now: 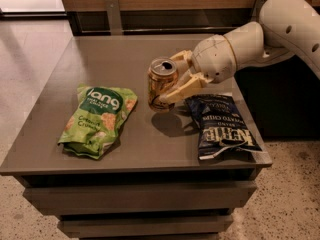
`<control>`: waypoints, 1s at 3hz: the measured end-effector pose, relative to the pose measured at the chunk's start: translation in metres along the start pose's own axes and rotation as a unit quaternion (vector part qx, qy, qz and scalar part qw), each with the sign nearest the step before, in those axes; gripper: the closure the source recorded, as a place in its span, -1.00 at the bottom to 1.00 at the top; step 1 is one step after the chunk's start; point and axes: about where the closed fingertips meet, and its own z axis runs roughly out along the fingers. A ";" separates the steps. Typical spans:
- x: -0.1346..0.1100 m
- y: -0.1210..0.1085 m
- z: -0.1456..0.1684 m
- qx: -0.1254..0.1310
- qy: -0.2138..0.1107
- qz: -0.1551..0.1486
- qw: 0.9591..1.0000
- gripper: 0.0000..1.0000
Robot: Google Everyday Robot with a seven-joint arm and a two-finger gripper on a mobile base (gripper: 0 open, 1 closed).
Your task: Pick orange can
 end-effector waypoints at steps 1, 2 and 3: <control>-0.026 -0.010 -0.017 0.000 -0.010 -0.022 1.000 1.00; -0.047 -0.020 -0.026 -0.008 -0.017 -0.038 0.999 1.00; -0.049 -0.021 -0.026 -0.010 -0.017 -0.039 0.999 1.00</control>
Offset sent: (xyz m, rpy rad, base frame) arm 0.0127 -0.0076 0.0684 0.0389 -0.0662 0.0647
